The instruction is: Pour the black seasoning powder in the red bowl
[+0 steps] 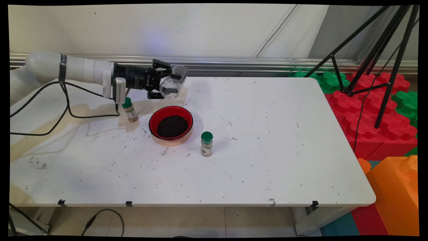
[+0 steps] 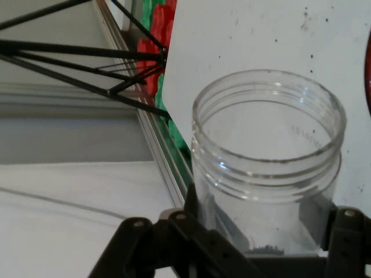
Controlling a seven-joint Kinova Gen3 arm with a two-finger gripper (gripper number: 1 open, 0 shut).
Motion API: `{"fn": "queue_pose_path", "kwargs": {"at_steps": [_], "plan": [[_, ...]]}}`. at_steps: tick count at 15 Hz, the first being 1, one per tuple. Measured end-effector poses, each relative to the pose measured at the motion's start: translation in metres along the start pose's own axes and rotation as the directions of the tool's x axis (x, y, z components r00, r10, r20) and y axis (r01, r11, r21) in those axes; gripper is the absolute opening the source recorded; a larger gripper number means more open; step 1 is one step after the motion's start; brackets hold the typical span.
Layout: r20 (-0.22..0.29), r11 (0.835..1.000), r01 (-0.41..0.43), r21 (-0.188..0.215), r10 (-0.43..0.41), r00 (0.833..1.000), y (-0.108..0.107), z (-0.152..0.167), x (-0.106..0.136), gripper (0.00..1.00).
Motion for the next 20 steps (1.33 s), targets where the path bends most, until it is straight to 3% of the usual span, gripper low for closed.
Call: {"fn": "queue_pose_path", "kwargs": {"at_steps": [5, 9, 14, 20], "plan": [[-0.001, 0.991, -0.131, -0.002, 0.131, 0.991, 0.0022, -0.0007, 0.0006, 0.0], [-0.004, 0.971, -0.24, 0.001, 0.24, 0.971, 0.0027, -0.0016, 0.0014, 0.0], [-0.006, 0.933, -0.36, 0.007, 0.36, 0.933, 0.0025, -0.0039, 0.0029, 0.0], [-0.008, 0.873, -0.488, 0.018, 0.488, 0.873, 0.0018, -0.0075, 0.0053, 0.0]]}}
